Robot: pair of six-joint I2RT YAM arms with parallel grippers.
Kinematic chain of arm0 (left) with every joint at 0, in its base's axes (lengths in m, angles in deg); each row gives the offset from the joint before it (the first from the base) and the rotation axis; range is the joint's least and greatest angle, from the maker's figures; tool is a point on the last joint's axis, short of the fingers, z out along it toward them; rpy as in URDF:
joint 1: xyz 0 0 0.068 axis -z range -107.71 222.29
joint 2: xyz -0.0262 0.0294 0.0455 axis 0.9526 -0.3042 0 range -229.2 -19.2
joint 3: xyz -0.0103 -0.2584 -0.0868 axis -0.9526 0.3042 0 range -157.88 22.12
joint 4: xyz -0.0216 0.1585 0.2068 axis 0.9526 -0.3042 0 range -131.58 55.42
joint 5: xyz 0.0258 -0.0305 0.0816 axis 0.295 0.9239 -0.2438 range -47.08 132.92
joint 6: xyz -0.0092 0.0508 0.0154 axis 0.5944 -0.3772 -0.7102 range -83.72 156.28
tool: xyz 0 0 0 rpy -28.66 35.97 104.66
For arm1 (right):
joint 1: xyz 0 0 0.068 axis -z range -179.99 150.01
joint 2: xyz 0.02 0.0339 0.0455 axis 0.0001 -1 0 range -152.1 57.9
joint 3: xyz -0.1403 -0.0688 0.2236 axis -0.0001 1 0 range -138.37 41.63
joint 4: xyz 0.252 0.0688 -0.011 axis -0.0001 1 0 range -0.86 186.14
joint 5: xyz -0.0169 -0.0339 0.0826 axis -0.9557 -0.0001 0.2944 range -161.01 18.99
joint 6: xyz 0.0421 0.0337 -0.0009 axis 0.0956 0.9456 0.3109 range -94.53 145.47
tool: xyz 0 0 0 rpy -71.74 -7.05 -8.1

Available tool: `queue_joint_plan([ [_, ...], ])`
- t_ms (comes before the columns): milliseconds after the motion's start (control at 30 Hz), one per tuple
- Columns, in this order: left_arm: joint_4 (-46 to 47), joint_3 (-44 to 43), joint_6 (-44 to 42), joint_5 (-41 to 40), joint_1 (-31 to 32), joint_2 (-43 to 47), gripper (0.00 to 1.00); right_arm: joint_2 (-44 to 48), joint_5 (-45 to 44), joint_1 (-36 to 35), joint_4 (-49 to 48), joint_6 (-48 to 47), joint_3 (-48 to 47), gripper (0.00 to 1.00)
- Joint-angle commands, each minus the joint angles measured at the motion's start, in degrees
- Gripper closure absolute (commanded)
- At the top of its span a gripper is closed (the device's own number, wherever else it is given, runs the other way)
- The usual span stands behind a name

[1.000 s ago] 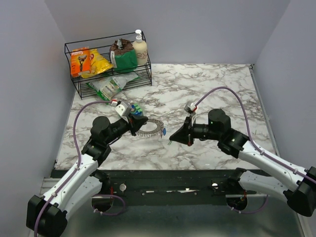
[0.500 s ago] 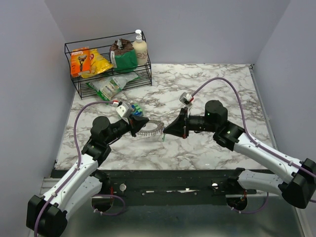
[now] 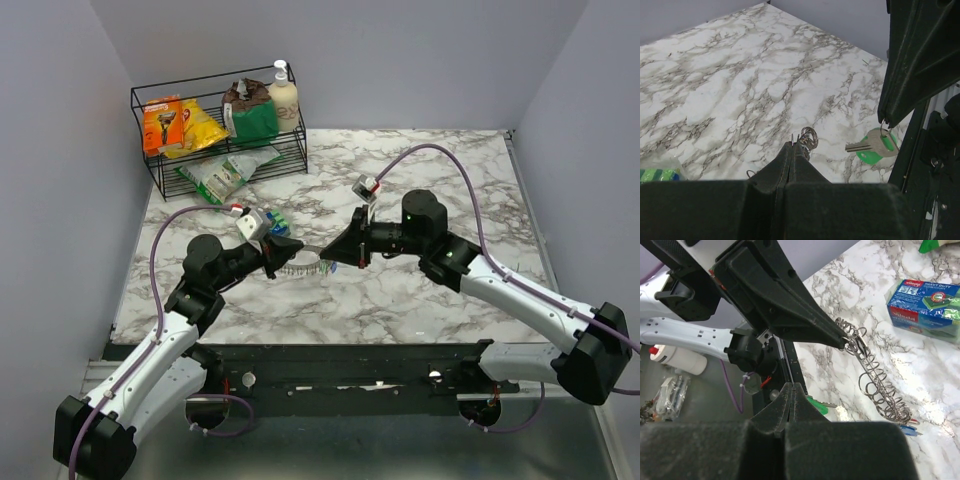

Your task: Put the keys on the keyring

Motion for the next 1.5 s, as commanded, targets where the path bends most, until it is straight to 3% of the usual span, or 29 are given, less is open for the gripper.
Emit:
queue_joint_plan([
  [0, 2.0, -2.4, -1.1, 3.5, -0.2, 0.6, 1.0, -1.9, -1.0, -0.3, -1.2, 1.4, -2.6, 0.99],
  [567, 2.2, -2.9, -1.2, 7.4, -0.2, 0.6, 1.0, -6.4, -2.2, -0.3, -2.6, 2.3, -4.3, 0.99],
  [1467, 1.4, -3.2, -1.4, 9.0, -0.1, 1.0, 1.0, -6.4, -5.4, -0.3, -3.5, 3.5, -3.8, 0.99],
])
